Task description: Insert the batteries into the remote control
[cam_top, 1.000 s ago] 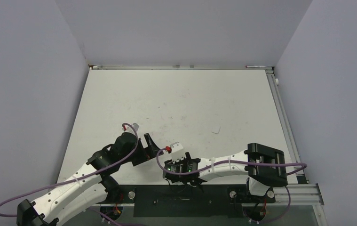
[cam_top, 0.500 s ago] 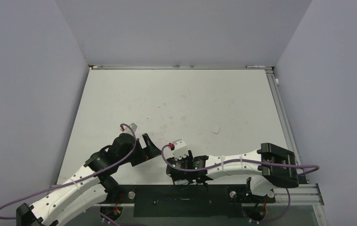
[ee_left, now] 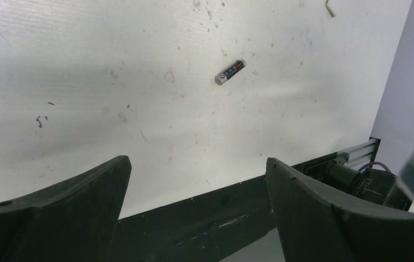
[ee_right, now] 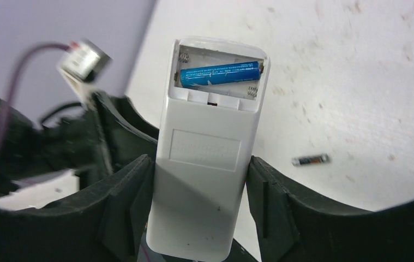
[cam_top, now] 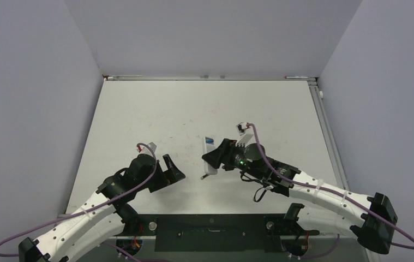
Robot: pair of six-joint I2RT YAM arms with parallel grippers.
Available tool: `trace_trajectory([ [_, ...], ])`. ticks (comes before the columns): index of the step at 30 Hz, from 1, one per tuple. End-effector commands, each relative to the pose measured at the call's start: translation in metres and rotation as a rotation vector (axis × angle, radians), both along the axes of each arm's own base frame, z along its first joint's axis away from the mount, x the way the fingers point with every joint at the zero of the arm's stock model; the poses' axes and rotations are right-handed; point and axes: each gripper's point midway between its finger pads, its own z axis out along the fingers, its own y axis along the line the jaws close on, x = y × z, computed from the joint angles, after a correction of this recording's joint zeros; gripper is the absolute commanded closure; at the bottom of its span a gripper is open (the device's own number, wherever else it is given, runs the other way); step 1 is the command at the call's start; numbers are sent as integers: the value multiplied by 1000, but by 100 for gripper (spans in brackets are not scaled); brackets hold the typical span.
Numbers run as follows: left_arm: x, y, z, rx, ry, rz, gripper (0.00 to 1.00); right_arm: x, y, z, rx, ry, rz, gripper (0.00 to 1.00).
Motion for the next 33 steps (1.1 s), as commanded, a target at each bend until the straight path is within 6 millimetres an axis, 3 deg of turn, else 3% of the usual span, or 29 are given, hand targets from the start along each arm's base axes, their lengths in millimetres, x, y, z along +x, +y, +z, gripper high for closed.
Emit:
trace_trajectory([
  [1,10,0,24,-17,-57,18,8,9,3,93,419,-99,77,91],
  [7,13,-3,29,-35,-62,14,8,-9,-17,164,911,-94,225,91],
  [13,14,-5,30,-47,-64,9,8,-36,-45,202,1226,-106,353,91],
  [28,20,-9,34,-63,-82,13,8,-78,-87,249,1413,-272,451,91],
  [33,21,-9,34,-67,-82,19,8,-85,-87,256,1410,-295,471,91],
])
